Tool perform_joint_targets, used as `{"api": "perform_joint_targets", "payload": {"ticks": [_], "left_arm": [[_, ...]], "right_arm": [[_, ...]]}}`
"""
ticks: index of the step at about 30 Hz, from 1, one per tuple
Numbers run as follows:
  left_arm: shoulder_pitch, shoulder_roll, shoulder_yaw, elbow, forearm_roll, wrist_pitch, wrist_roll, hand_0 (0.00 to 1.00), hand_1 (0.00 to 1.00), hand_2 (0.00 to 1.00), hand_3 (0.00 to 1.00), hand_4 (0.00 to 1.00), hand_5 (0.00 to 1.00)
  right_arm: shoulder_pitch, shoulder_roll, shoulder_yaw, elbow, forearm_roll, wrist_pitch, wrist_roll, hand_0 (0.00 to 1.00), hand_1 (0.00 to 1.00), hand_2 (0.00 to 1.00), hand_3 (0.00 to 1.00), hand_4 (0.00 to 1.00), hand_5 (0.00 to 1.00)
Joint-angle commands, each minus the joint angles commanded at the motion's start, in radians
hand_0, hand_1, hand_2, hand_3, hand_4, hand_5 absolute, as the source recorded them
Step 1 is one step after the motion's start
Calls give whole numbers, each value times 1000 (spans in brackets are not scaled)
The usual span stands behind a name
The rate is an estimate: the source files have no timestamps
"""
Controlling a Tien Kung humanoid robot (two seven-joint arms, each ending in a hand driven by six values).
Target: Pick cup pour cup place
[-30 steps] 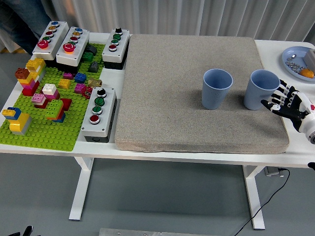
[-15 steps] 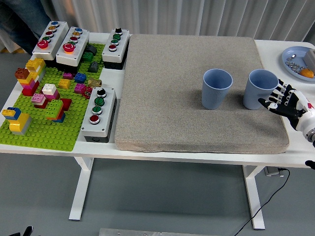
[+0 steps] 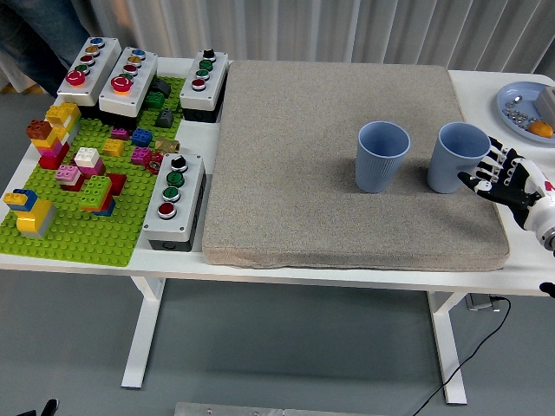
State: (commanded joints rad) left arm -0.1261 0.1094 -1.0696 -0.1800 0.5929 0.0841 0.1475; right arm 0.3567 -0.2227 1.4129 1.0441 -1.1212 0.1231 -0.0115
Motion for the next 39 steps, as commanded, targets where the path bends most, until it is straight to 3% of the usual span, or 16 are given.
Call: {"api": "perform_joint_targets", "payload": {"ticks": [39], "left_arm": [[-9, -2, -1, 0, 3, 0, -1, 716, 660, 735, 655, 471, 998]], "right_arm": [[34, 17, -16, -28, 11, 1, 4, 926, 848, 909, 944, 844, 352]]}}
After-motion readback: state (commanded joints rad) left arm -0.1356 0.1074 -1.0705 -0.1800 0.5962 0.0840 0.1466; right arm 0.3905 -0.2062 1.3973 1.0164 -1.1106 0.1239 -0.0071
